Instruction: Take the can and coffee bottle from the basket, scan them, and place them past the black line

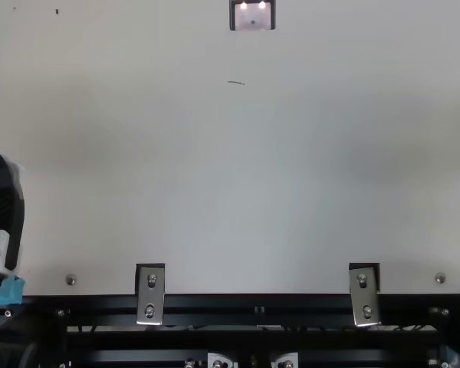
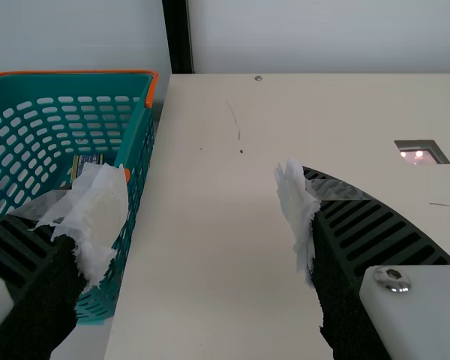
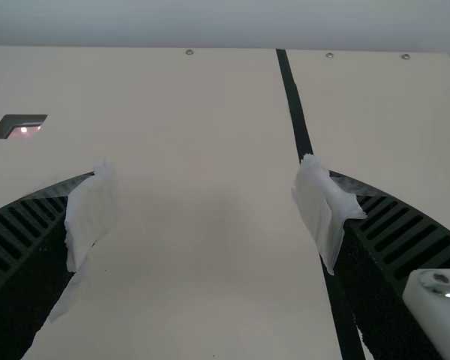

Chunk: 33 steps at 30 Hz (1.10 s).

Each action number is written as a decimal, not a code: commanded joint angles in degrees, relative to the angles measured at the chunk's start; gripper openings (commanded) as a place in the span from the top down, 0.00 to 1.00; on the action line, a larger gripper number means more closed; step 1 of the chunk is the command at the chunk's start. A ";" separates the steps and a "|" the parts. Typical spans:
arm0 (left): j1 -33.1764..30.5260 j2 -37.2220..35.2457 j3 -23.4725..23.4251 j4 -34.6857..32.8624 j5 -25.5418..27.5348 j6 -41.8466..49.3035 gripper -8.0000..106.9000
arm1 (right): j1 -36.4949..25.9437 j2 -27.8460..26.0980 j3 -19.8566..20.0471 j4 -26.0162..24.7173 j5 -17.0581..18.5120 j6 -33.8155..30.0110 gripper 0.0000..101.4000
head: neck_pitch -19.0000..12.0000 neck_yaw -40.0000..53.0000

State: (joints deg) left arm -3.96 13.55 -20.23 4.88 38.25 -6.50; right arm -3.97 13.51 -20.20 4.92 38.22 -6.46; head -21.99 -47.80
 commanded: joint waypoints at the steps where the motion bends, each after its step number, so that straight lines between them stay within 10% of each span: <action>1: 0.00 0.00 0.00 0.00 0.00 0.00 0.15 | 0.00 0.00 0.00 0.00 0.00 0.00 0.00 | -0.10 -1.02; 33: 0.00 0.00 0.00 0.00 0.00 0.00 0.15 | -0.02 0.21 -0.26 -0.26 0.33 0.11 0.00 | -0.10 -1.02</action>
State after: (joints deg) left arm -3.96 13.55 -20.23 4.88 38.25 -6.50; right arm -3.91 13.58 -20.26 4.87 38.35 -6.39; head -21.99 -47.80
